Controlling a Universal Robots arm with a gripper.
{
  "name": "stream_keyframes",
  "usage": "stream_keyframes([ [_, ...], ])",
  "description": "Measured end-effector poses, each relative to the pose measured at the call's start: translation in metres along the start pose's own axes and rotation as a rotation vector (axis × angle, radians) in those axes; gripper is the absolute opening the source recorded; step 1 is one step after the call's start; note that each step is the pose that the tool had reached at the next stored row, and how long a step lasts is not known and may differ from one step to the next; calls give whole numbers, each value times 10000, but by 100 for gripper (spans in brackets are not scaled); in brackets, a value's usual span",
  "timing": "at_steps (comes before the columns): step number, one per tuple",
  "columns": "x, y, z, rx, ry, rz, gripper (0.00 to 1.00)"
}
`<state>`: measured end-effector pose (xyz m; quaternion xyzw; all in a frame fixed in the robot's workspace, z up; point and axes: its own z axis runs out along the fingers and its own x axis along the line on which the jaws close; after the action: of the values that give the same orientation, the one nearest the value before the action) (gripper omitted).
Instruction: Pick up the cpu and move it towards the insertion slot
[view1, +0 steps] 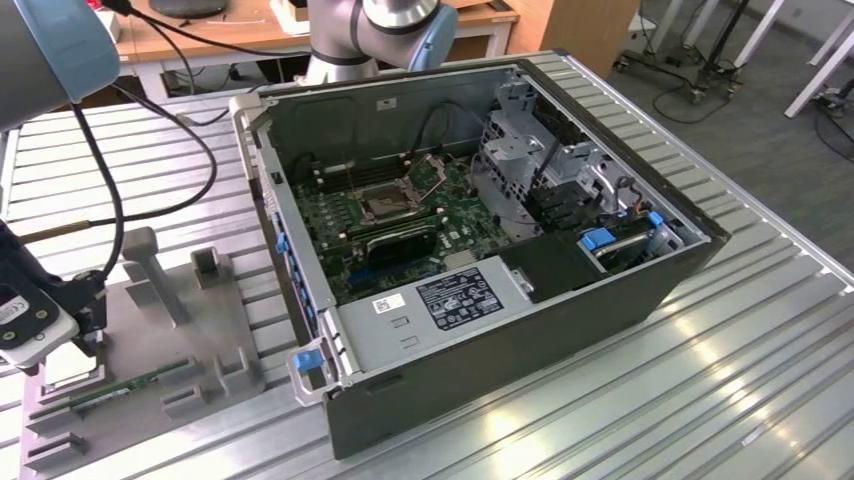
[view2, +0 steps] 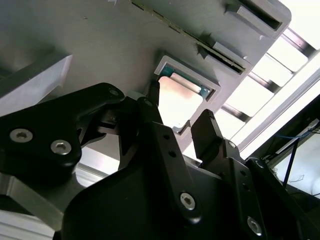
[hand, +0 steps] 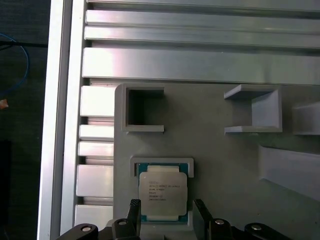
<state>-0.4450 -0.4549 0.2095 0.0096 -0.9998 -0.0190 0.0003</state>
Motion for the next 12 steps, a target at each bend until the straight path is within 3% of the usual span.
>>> stream_keyframes([
  [12, 0, -2, 39, 1, 1, 0, 53],
])
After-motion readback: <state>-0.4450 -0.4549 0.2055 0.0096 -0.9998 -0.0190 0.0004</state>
